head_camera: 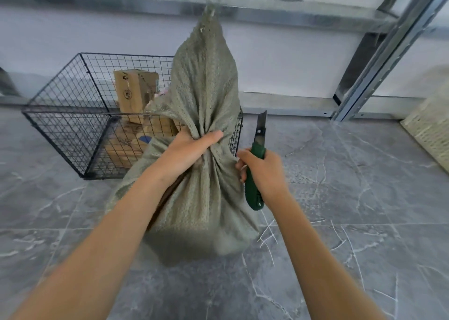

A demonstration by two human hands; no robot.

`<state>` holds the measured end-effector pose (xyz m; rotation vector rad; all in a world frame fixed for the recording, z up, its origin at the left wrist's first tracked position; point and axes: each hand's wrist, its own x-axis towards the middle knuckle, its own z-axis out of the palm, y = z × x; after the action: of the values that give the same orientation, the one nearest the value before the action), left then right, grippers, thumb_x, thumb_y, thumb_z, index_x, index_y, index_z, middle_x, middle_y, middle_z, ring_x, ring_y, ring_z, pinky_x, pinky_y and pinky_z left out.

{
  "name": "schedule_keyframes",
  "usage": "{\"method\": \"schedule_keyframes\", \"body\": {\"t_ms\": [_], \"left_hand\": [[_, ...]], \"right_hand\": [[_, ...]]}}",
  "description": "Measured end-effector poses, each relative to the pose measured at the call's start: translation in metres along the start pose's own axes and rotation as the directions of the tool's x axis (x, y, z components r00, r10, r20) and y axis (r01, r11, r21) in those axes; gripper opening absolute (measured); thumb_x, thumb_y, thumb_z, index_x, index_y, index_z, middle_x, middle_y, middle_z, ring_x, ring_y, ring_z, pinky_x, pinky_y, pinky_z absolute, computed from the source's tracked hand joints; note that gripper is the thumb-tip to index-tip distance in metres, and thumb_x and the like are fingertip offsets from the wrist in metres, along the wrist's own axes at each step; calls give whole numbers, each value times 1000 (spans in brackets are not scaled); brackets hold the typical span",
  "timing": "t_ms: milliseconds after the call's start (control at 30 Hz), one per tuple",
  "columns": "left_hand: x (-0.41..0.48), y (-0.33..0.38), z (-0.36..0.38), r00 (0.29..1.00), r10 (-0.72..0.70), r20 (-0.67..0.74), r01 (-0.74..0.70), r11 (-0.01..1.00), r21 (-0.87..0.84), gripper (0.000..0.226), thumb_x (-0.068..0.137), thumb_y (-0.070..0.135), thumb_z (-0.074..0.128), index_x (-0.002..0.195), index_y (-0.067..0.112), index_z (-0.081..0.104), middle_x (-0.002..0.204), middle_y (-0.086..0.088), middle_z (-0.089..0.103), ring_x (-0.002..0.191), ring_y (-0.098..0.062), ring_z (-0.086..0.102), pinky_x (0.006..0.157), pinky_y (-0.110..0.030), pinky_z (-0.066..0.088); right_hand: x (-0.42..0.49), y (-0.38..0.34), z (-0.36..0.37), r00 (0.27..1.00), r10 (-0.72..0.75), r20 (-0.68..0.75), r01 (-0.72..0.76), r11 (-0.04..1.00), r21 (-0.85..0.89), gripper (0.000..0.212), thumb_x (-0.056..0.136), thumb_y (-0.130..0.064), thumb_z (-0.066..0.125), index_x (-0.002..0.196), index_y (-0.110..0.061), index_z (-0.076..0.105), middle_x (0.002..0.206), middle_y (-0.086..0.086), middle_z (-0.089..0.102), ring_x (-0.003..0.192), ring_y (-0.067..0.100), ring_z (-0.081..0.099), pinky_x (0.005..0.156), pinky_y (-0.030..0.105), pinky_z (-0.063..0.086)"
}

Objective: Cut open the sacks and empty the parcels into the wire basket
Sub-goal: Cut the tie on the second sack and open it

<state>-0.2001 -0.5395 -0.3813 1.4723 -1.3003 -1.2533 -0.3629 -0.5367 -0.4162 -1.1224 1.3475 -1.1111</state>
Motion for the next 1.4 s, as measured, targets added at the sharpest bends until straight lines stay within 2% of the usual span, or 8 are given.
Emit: {"method": "schedule_keyframes", "body": {"t_ms": [267,500,700,800,967,1167,1300,1400], "left_hand": [[-9,21,-29,996,0,-94,-21,975,-221,91,65,73,61,142,31,38,138,18,48,126,-7,47,110,-37,33],[-27,32,-45,993,104,-58,-110,987,-115,23,90,19,58,112,20,62,108,4,68,99,-8,62,87,-25,48],[-35,36,-66,985,160,-67,-150,979,137,10,88,31,62,95,26,57,92,7,59,79,-5,54,65,-14,34],[-40,44,-71,991,112,-78,-110,993,37,10,88,39,63,92,35,54,90,17,59,73,3,52,65,-14,36],[-41,58,-78,980,22,-197,-73,964,-256,27,82,43,67,99,23,58,84,-3,57,59,-12,46,56,-29,35],[-45,77,-85,944,89,-319,-245,835,-493,17,85,21,68,93,21,52,82,0,57,59,-12,49,47,-24,41],[-54,88,-89,886,184,-427,-302,925,-230,9,87,18,65,94,14,61,85,-2,64,72,-11,60,67,-27,50],[-67,94,-88,865,314,-391,-358,933,-43,9,87,7,60,88,15,63,77,4,65,66,2,60,61,-11,49]], "right_hand": [[-23,-63,38,985,-160,72,149,978,144,13,89,-24,65,82,-13,61,62,3,58,43,16,47,51,29,46],[-25,-72,54,990,-114,78,98,978,182,21,89,-24,65,82,-7,54,61,4,55,42,17,45,45,27,44],[-25,-76,53,996,-50,73,32,972,234,11,93,-9,56,82,-9,54,58,4,50,41,16,41,45,26,41],[-26,-81,52,998,-51,43,41,978,205,16,91,-6,55,76,-10,52,58,3,49,41,16,41,46,27,40],[-26,-99,54,998,-69,7,66,970,233,15,91,-6,56,77,-12,55,59,3,47,41,15,41,46,28,40],[-36,-121,74,986,-157,49,145,971,191,13,92,-8,55,80,-12,59,60,3,50,42,18,43,46,27,42],[-48,-141,87,962,-218,165,187,965,182,15,93,-10,56,78,-8,58,64,5,55,42,19,43,45,26,41],[-56,-150,92,944,-250,214,221,964,151,14,93,-13,58,82,-9,65,67,4,62,41,18,44,45,26,41]]}}
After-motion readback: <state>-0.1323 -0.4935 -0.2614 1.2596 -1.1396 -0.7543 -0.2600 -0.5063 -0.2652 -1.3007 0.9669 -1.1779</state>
